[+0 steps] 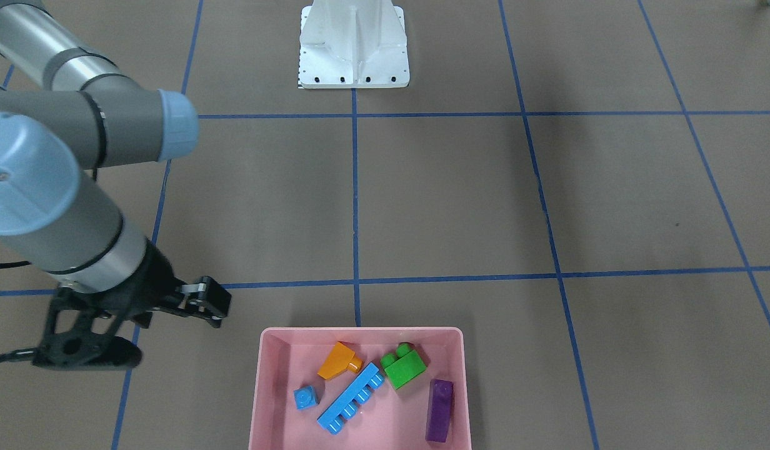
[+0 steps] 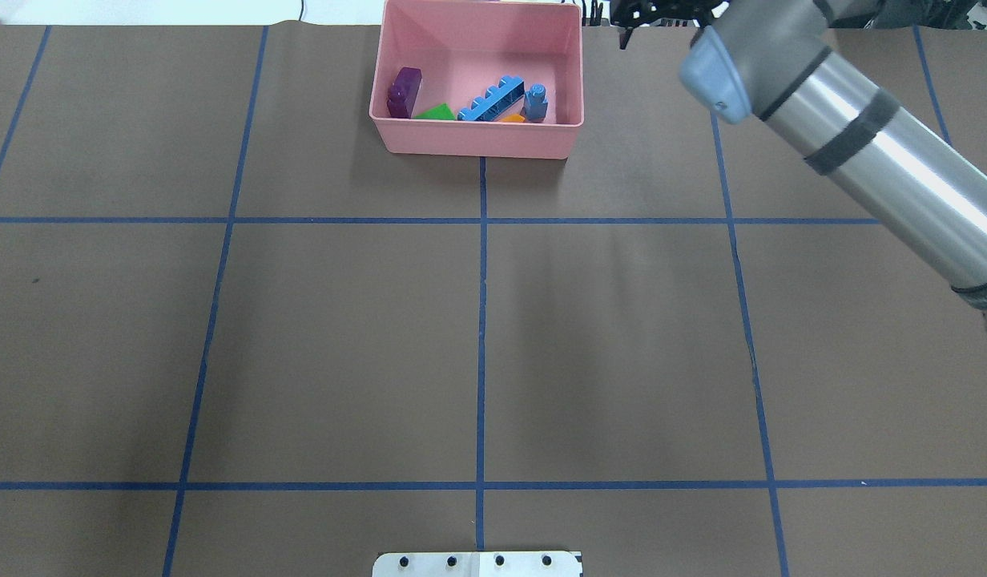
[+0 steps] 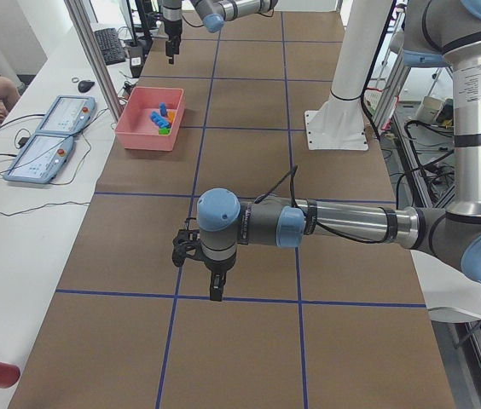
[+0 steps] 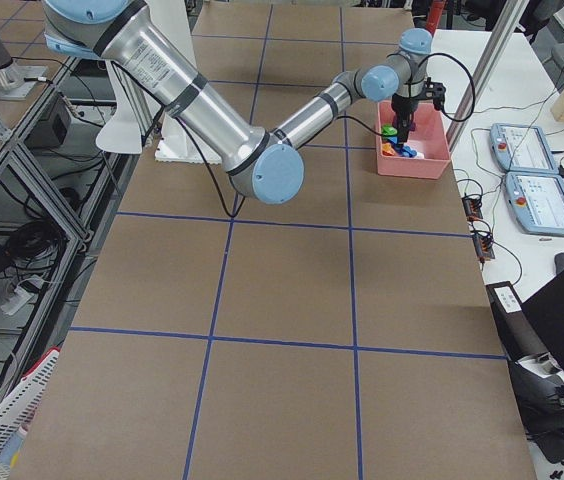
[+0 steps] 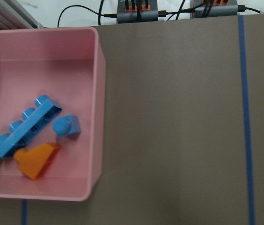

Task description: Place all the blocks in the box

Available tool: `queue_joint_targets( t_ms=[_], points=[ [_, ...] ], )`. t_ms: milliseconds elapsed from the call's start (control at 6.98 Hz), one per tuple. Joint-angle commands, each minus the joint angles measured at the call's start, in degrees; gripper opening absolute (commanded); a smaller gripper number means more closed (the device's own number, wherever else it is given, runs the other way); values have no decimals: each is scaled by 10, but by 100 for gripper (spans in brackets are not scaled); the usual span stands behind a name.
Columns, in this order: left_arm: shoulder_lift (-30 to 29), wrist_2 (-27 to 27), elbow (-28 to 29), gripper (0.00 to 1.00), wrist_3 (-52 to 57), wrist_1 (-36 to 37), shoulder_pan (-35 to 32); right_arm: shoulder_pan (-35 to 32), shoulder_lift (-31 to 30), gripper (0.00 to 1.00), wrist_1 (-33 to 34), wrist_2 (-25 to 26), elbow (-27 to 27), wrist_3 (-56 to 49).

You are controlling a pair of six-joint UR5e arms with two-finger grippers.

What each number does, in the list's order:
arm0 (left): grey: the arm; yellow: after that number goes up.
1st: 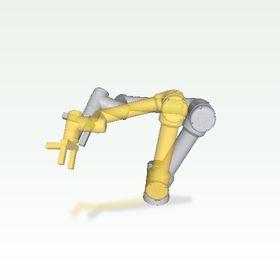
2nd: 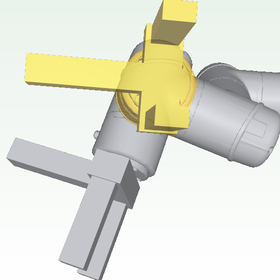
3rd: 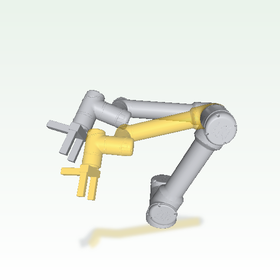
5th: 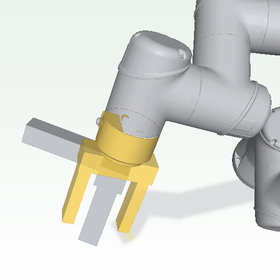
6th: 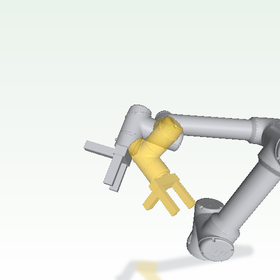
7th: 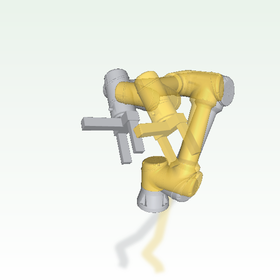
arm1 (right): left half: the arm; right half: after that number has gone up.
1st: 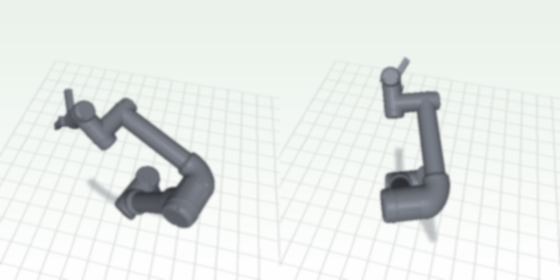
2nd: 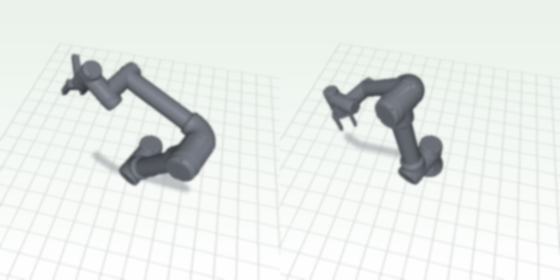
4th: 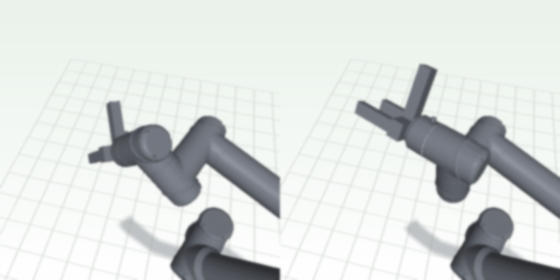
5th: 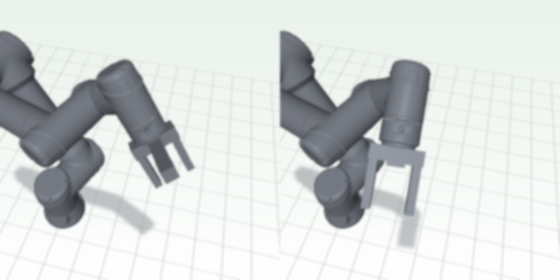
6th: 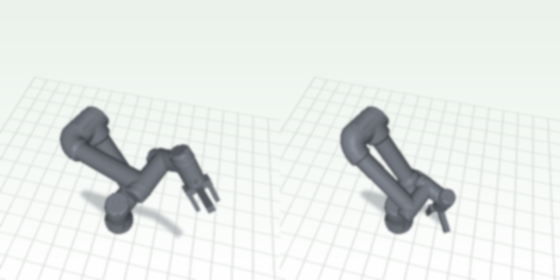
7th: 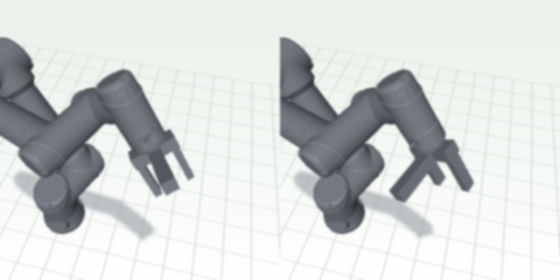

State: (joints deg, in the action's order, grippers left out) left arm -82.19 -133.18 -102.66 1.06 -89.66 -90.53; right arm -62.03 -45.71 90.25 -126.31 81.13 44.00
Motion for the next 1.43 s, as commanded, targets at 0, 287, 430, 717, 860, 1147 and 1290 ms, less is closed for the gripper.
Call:
queue_joint_targets(
  t_ms=[0,287,430,717,860,1147,1290],
  points=[
    [0,-1,-3,100,0,-1,-1,-75,-162,100,3,-42,105,-141],
    [1,0,-1,100,25,-2,-1,-124,-301,100,2,-47,161,-284],
    [1,0,-1,100,25,-1,-1,-149,-354,100,2,-47,185,-334],
    [12,4,-3,100,49,-1,-1,-217,-454,100,3,-56,210,-444],
    [25,8,0,100,75,-1,-1,-248,-500,100,2,-58,216,-451],
    [17,2,-5,100,69,3,-3,-300,-609,100,-2,-56,269,-513],
    [19,2,-16,100,69,3,-3,-302,-632,100,-2,-56,290,-513]
  ],
)
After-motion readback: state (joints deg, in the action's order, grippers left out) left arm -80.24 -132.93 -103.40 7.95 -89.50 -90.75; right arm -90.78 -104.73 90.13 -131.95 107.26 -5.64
